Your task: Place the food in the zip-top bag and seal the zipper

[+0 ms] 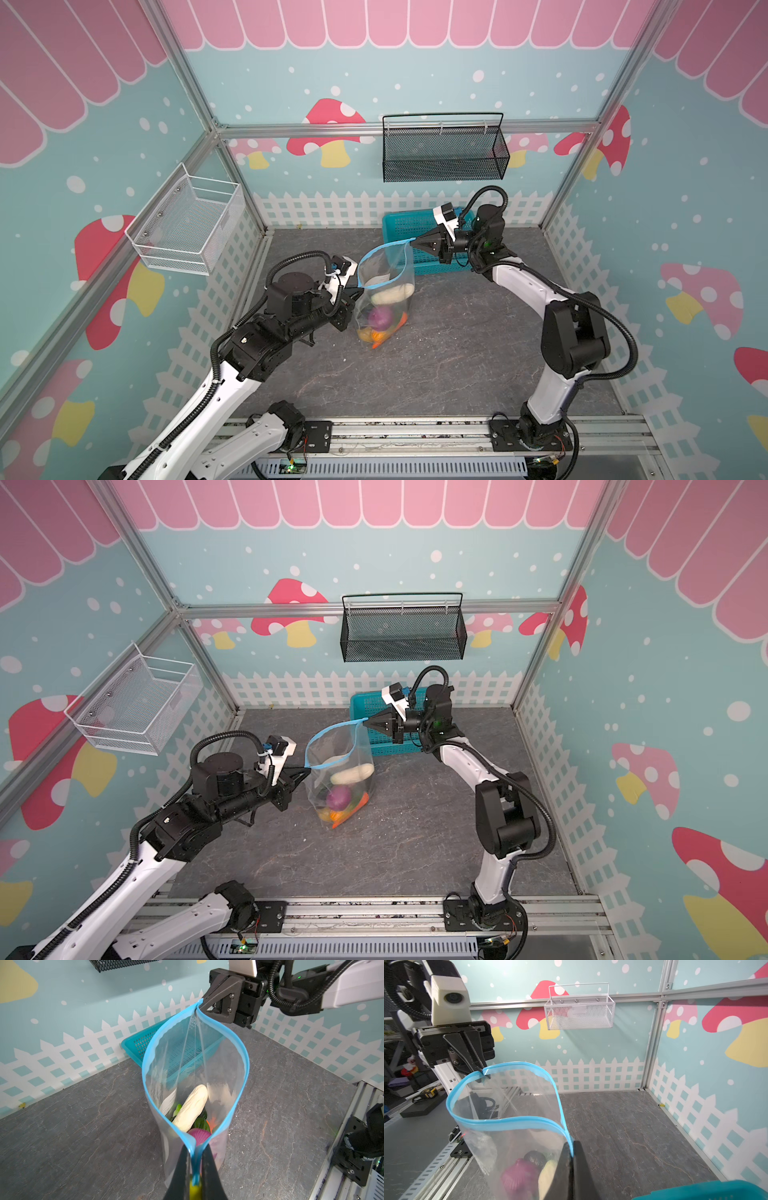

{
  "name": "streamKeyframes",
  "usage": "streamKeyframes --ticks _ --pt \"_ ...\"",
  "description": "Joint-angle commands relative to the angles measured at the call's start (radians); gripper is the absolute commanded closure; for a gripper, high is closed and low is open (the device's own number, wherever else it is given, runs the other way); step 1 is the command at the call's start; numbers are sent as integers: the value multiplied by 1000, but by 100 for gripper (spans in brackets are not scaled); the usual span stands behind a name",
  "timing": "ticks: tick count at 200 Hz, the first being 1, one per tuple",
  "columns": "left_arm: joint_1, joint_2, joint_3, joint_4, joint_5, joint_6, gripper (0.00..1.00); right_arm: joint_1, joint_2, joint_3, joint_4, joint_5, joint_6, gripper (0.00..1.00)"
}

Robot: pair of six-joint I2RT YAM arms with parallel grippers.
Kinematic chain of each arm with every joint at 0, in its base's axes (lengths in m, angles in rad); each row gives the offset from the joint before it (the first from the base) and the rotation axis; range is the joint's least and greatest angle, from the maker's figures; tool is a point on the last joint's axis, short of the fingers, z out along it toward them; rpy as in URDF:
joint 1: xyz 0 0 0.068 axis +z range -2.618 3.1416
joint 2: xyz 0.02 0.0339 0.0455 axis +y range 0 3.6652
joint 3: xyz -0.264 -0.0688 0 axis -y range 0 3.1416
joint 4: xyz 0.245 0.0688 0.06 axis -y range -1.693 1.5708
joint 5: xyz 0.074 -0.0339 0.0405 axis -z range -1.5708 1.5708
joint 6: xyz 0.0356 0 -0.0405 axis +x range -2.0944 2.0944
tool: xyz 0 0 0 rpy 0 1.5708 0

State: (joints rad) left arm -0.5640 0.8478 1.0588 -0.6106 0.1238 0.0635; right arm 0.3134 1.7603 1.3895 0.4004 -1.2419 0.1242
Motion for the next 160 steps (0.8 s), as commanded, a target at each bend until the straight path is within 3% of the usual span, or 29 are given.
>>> streamKeyframes --ticks 1,77,132,160 --pt "6 -30 -7 -19 -9 -3 100 -9 -64 -22 -297 77 -215 100" --pt "7 -2 12 -36 -34 -15 100 -63 -310 -213 -465 155 -337 100" --pt "8 56 58 -72 -5 -7 100 -162 -364 -223 -567 159 -442 100" --pt "8 92 98 -99 -3 4 100 -183 -410 -262 -573 230 -499 100"
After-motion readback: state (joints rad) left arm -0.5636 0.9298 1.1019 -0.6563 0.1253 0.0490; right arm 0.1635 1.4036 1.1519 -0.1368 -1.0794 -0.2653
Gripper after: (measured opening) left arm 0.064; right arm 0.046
